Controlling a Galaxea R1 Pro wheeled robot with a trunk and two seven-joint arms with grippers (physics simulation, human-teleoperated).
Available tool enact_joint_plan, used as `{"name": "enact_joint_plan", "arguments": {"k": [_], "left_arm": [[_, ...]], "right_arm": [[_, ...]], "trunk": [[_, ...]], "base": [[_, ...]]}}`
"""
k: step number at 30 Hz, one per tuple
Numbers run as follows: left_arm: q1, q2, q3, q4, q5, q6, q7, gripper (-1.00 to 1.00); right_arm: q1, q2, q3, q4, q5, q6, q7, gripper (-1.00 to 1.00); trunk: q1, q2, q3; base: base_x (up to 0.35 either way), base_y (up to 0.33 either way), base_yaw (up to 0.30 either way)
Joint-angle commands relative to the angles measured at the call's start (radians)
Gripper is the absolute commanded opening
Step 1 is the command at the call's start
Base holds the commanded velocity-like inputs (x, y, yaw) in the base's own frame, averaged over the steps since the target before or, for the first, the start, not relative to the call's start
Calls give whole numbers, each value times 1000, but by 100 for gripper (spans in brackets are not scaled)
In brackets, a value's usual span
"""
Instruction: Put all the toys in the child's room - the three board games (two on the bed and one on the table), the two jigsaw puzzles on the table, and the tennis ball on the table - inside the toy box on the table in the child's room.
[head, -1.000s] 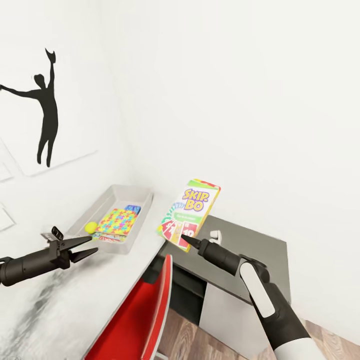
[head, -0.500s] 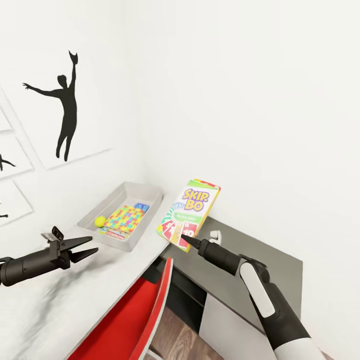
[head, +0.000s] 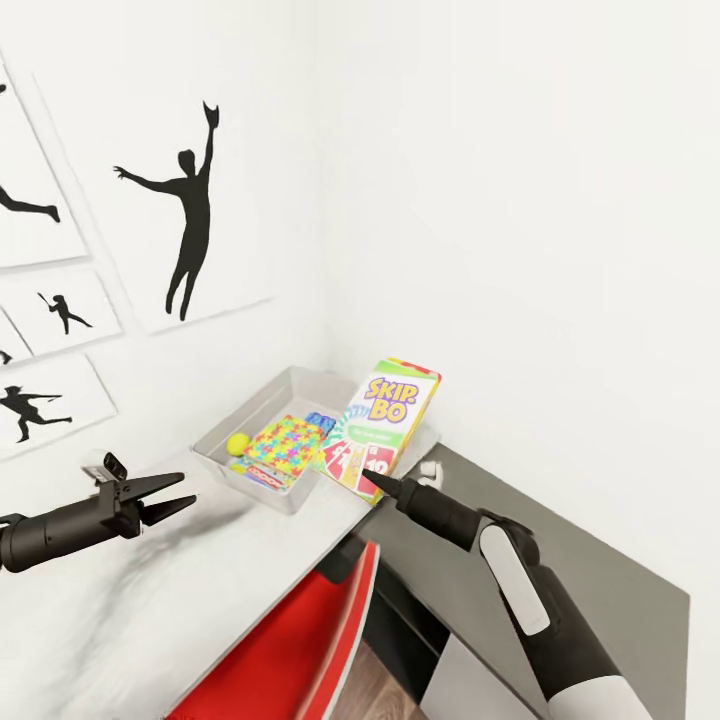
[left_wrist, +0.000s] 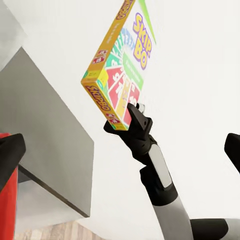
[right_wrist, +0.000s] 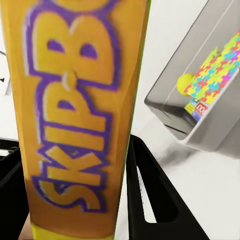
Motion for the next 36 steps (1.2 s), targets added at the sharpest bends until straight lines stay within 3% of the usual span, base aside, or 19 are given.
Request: {"name": "enact_joint_plan", "arguments": {"k": [1,8,29,33,36], "left_arm": [[-1,0,0,0,-3,4,-5,100],[-1,0,-1,0,-3,4,-5,100],[-1,1,0,1,-3,4,-6,100],[-1,3,2,2,-3,4,-8,100],[-1,2,3,2,-3,4,-8,100]], "right_arm": [[-1,0,-1,0,-9,8,-1,-100],[-1,0,-1,0,-9,3,4,-100],[1,1,-2,3,-9,1,1,-100],[1,8,-1,9,-11,9,-13,-100],[-30,16,-4,31,-15,58,-56,-100]], "trunk": [[1,-2,-2],[1,-2,-2],[1,-2,-2],[1,-2,-2],[1,-2,-2]], "base": [[30,-31,293],[8,-9,176],[0,0,6],[0,0,0],[0,0,0]]}}
